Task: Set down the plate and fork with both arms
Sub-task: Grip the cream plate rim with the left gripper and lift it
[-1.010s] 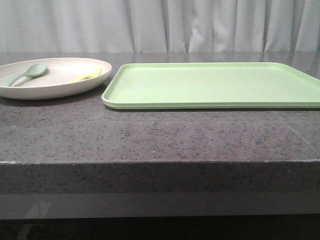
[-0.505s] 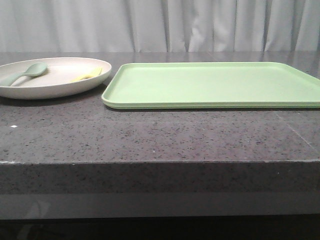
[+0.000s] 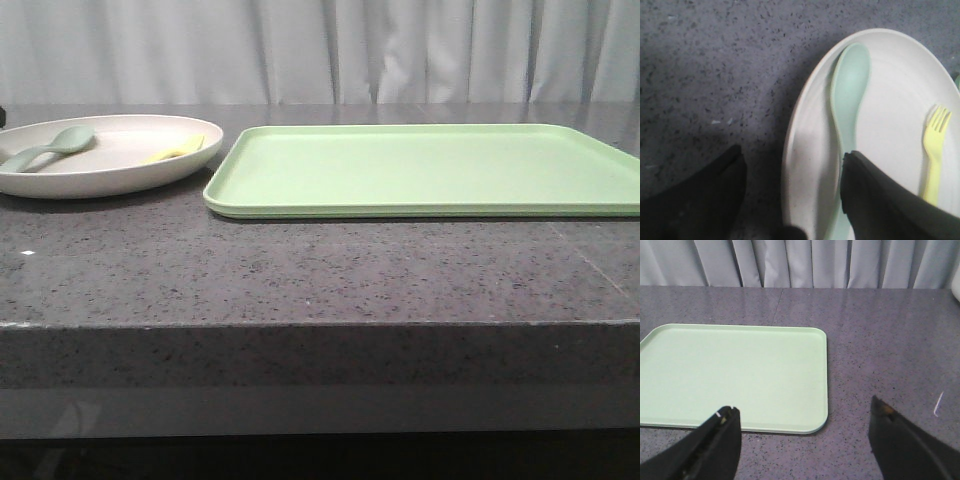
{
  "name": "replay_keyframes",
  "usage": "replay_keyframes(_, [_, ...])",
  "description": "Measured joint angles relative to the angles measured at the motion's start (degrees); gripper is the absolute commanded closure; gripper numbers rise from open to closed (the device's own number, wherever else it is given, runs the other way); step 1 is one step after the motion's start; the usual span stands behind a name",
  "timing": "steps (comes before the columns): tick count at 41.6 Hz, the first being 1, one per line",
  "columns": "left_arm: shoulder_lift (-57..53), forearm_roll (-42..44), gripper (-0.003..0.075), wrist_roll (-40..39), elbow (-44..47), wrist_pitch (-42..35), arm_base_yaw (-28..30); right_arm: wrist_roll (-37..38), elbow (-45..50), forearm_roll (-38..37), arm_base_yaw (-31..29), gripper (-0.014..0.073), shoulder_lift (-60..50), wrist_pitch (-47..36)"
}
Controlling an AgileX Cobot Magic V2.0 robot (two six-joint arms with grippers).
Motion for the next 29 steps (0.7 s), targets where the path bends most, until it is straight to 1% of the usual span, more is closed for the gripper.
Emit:
replay_keyframes(6, [2.89,-0.27,0.0399,0.13,-1.67,0.84,-1.12,0.00,0.00,0.00,0.00,0.0041,0.00,0.00])
replay_keyframes(9, [3.45,-0.31,0.0449,0.13,-1.86,1.14,-1.34,0.00,0.00,0.00,0.00,0.0041,0.00,0.00])
replay_keyframes(11, [3.69,-0.40,0.0503,0.13,-1.95,1.25,-1.37,0.00,0.00,0.00,0.00,0.0041,0.00,0.00])
replay_keyframes(12, [3.90,-0.40,0.0517,0.13,-1.95,1.25,-1.37,0.00,0.00,0.00,0.00,0.0041,0.00,0.00])
replay_keyframes(14, [3.93,-0.40,0.0576,0.17,-1.95,1.40,-1.37,0.00,0.00,0.00,0.00,0.0041,0.00,0.00])
replay_keyframes(17, [3.93,-0.40,0.0642,0.17,-1.95,1.53,-1.37,0.00,0.00,0.00,0.00,0.0041,0.00,0.00])
replay_keyframes(20, [3.93,-0.40,0.0692,0.17,-1.95,1.65,-1.37,0.00,0.00,-0.10,0.00,0.0041,0.00,0.00])
replay_keyframes(24, [3.93,-0.29,0.0738,0.17,-1.95,1.65,-1.37,0.00,0.00,-0.10,0.00,0.0041,0.00,0.00])
replay_keyframes(29, [3.93,-0.09,0.0741,0.26,-1.95,2.18,-1.37,0.00,0.00,-0.10,0.00,0.0041,0.00,0.00])
